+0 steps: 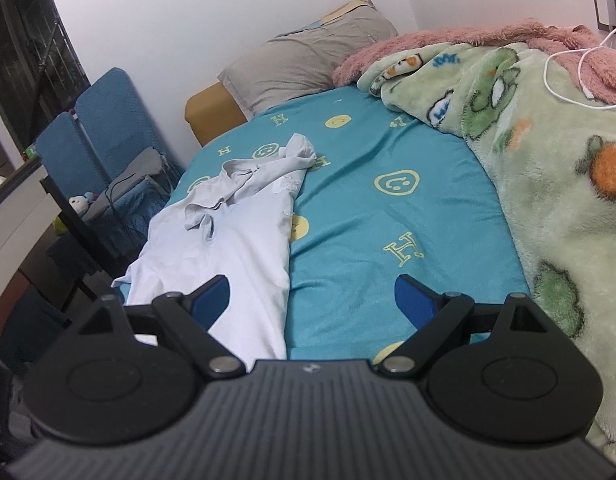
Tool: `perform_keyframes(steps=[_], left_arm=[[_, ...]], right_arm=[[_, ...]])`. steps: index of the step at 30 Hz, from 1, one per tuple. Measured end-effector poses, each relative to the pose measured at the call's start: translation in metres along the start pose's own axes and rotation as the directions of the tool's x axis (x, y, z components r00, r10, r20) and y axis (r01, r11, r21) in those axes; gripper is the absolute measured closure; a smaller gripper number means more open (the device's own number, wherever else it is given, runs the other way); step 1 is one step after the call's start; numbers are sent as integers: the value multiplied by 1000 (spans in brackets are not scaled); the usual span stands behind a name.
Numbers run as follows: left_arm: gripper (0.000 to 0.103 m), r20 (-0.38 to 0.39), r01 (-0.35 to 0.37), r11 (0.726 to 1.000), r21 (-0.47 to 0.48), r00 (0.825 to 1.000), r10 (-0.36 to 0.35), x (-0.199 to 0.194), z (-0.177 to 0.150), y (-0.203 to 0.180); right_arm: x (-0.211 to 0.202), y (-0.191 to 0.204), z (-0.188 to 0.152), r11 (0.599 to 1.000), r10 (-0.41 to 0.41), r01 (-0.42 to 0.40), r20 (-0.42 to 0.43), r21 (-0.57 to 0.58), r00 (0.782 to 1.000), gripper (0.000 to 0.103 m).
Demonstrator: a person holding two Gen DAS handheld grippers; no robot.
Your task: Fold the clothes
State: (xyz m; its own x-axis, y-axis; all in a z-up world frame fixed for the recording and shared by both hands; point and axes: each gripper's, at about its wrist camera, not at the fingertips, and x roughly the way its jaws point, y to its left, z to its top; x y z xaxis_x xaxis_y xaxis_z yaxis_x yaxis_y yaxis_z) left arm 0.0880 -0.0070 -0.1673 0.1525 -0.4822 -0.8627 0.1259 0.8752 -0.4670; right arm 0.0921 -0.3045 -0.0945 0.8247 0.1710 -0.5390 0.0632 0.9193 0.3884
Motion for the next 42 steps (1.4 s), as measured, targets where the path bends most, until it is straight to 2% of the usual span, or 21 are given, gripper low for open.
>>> perform_keyframes(steps=[3,8,10,13,16,22,25,27,30,31,32,33,35,39,40,42], left_arm=[[95,31,-48,997,54,998,47,-5,1,-10],[50,124,-91,995,51,989,84,-33,2,-15],[43,148,-148,988,31,979,142,-50,5,-10],[36,143,-284,959,-20,948,283,-74,13,8],[28,100,-394,911,-121,908,406,-90,23,36],[27,-9,-492,861,-126,869,495,-73,32,51],[27,-64,-539,833,-125,842,535,-65,36,58],[32,-100,-569,813,-122,822,561,-59,39,63],[50,-137,-608,790,-79,792,595,-48,42,61],[65,-144,-618,784,-62,783,605,-45,43,60],[88,-152,-628,777,-45,773,616,-42,43,58],[96,-164,-638,770,-26,762,626,-41,43,57],[96,-187,-659,752,14,737,650,-40,41,54],[96,-212,-724,682,103,654,727,-39,38,44],[96,-205,-735,668,115,641,740,-40,36,41],[94,-159,-737,663,127,645,747,-44,33,33]], right_arm=[[-1,4,-1,1000,7,-7,6,-10,1000,12],[-7,13,-3,999,14,-13,9,-40,1000,12],[-10,15,-3,999,28,-28,11,-35,1000,12],[-18,21,-3,998,46,-45,29,-53,999,12],[-19,24,-4,995,59,-57,29,-81,998,12],[-11,23,-4,995,71,-71,-9,-63,997,12],[-10,23,-7,996,63,-63,-12,-68,998,12],[-9,22,-6,996,60,-61,-17,-63,998,12],[-9,20,-6,997,55,-56,-17,-56,998,12],[-9,19,-6,997,53,-54,-15,-55,998,12],[-10,18,-6,997,49,-50,-13,-55,999,12],[-10,17,-6,997,45,-46,-12,-54,999,12],[-11,14,-7,998,45,-45,-16,-39,999,12],[-13,11,-6,998,61,-61,-11,-28,998,12],[-13,11,-5,998,64,-64,-9,-28,998,12],[-13,11,-4,997,71,-71,-10,-23,997,12]])
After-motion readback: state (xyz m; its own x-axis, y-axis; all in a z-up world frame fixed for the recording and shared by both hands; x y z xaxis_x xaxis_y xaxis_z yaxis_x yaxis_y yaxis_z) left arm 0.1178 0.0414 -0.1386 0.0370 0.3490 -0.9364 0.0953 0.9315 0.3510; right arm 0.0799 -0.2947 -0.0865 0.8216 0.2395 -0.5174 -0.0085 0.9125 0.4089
